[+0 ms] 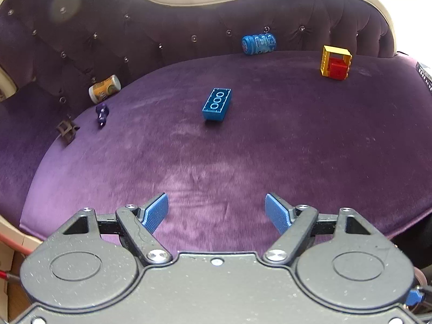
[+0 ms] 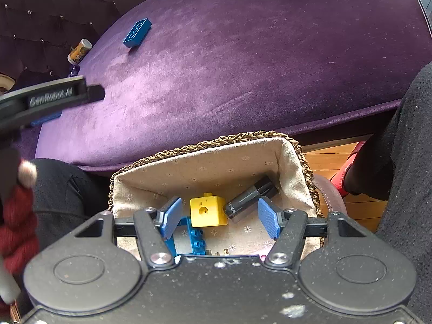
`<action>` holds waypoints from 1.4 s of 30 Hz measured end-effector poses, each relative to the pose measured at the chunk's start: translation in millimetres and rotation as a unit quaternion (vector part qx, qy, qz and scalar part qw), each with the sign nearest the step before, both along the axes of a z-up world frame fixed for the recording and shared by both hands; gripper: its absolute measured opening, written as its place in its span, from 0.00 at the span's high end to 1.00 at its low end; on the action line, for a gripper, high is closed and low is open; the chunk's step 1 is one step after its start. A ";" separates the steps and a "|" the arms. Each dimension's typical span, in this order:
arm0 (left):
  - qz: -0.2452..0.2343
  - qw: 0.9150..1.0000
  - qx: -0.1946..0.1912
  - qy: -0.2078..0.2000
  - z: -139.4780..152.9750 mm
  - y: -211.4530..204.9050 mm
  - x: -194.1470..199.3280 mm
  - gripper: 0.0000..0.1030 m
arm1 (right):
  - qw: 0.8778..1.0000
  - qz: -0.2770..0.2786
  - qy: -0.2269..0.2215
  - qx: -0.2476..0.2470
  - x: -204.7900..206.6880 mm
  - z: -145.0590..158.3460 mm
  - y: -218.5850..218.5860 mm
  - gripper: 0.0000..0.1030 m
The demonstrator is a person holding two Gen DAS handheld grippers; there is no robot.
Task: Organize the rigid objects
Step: 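Grasp the long blue brick with left tool while right tool grasps yellow frame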
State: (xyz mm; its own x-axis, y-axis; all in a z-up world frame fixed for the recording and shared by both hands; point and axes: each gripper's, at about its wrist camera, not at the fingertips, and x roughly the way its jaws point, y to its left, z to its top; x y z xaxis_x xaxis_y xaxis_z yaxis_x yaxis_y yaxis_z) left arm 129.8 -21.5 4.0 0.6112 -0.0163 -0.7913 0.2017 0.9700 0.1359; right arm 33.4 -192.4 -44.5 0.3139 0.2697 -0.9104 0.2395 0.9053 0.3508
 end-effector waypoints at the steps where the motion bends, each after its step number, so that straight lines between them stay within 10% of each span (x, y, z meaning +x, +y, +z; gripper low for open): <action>1: -0.004 1.000 0.001 -0.002 -0.3 -1.3 5.8 0.27 | 1.000 0.001 0.002 0.000 0.8 -0.6 0.4 0.40; 21: 0.015 1.000 -0.016 -0.003 -32.9 -17.3 158.0 0.24 | 0.997 0.026 -0.024 -0.069 43.2 5.0 -0.8 0.40; 42: 0.031 0.999 -0.040 -0.008 -69.6 -8.5 188.2 0.21 | 0.930 -0.054 -0.217 -0.290 290.6 -18.9 -77.1 0.18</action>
State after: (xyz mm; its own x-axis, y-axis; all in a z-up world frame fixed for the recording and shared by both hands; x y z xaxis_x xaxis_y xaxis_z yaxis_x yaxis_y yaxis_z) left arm 318.0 -30.0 -65.7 0.6259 -0.0402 -0.7789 0.1388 0.9885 0.0606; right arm 324.0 -269.5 -63.4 0.6827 -0.2828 -0.6738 0.2903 0.9512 -0.1052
